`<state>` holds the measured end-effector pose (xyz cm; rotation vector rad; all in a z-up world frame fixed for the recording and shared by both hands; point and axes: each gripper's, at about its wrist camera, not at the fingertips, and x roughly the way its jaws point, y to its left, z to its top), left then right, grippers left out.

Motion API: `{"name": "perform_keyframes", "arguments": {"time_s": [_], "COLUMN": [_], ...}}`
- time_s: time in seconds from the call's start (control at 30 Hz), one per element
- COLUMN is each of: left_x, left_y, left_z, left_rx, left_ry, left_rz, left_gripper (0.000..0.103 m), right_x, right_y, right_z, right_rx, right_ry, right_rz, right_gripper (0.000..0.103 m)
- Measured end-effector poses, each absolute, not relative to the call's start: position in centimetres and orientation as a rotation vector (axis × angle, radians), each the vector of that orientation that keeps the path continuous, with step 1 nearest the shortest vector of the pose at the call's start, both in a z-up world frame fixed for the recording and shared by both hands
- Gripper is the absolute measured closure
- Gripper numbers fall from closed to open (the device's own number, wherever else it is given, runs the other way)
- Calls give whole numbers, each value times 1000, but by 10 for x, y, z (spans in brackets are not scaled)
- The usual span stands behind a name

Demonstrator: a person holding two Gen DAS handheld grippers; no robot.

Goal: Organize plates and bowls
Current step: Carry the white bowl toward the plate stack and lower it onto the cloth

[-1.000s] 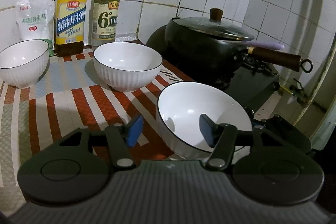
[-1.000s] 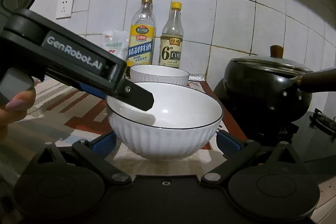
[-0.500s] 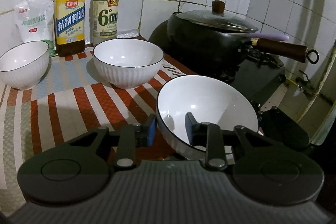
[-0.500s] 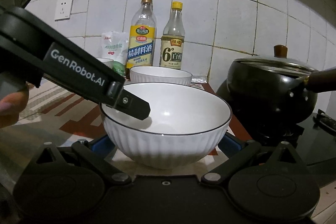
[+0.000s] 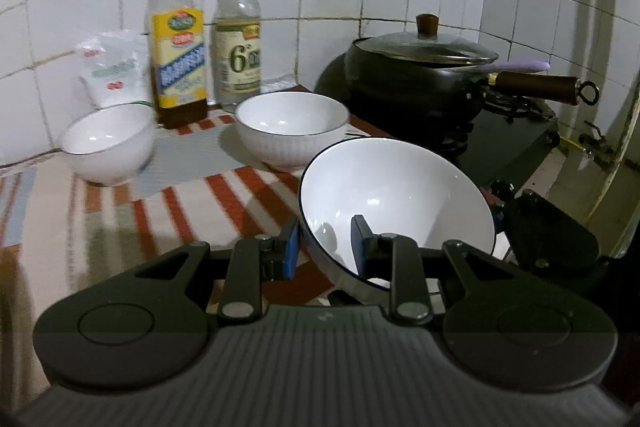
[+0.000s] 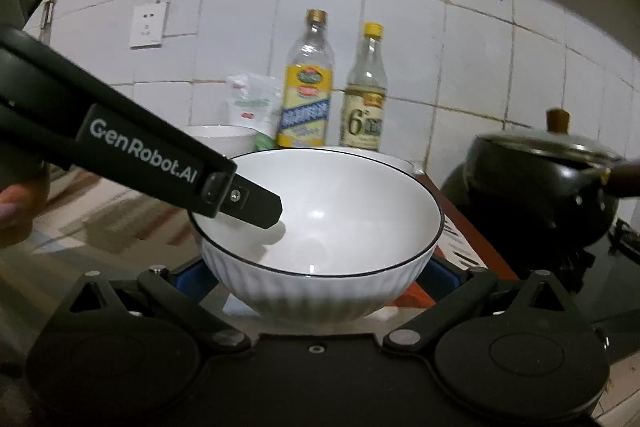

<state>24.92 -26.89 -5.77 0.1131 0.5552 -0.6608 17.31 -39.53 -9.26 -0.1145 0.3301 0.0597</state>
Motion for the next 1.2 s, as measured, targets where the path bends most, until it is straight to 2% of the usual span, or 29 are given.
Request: {"name": "perform_keyframes", "arguments": {"time_s": [0.57, 1.2], "left_x": [256, 304], "left_y": [-165, -149], "left_z": [-40, -52], "left_rx": [91, 73], "left_ry": [626, 736], "left_rz": [-512, -470], "left_gripper": [78, 77], "right_x": [191, 250], "right_y": [-294, -279], "right_z": [-74, -84], "right_rx": [-177, -113], "right_ry": [356, 515], "right_rz": [197, 269], "right_gripper": [0, 0]}}
